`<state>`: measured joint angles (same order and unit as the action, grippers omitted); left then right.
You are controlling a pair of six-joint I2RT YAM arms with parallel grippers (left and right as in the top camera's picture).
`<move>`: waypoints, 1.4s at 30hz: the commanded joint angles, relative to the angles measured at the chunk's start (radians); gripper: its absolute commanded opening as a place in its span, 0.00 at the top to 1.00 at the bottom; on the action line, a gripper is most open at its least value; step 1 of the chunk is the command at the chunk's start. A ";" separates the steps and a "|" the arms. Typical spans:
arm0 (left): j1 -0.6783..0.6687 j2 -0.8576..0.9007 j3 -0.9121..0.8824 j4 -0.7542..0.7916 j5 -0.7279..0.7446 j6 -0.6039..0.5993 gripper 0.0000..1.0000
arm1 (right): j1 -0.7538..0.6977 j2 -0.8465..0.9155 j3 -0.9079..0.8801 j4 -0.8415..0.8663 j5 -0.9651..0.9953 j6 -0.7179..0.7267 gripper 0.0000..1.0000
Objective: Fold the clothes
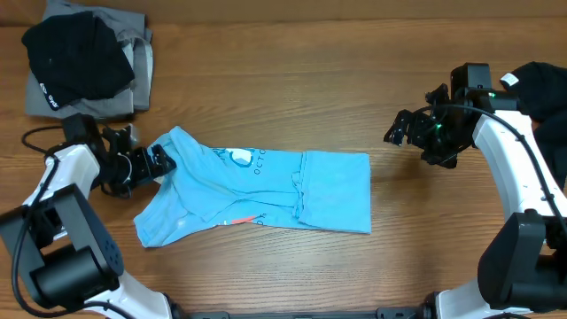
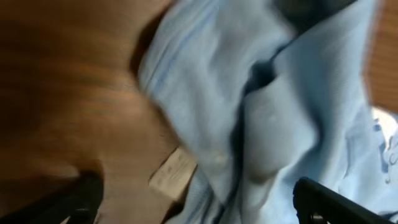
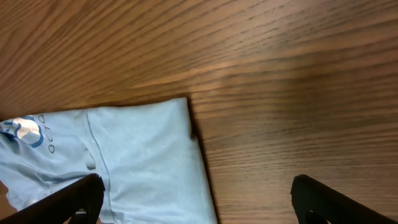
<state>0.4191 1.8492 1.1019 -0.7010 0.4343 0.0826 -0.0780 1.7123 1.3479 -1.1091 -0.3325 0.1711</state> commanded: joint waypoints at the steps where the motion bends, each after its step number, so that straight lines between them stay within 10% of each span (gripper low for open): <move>1: -0.010 0.064 -0.019 0.000 0.092 0.066 0.00 | -0.002 0.007 -0.002 -0.005 0.010 -0.008 0.00; 20: -0.207 0.098 -0.021 -0.040 0.047 -0.002 0.15 | -0.002 0.007 -0.002 -0.008 -0.013 0.011 0.00; 31: -0.220 0.098 -0.010 -0.072 -0.281 -0.261 0.95 | -0.001 0.007 -0.003 -0.010 -0.021 0.011 0.00; 42: -0.227 0.097 0.401 -0.466 -0.541 -0.383 0.96 | 0.000 0.007 -0.095 0.061 -0.027 0.019 0.00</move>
<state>0.1921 1.9491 1.3327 -1.1057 -0.0071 -0.2440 -0.0780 1.7130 1.3117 -1.0904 -0.3466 0.1829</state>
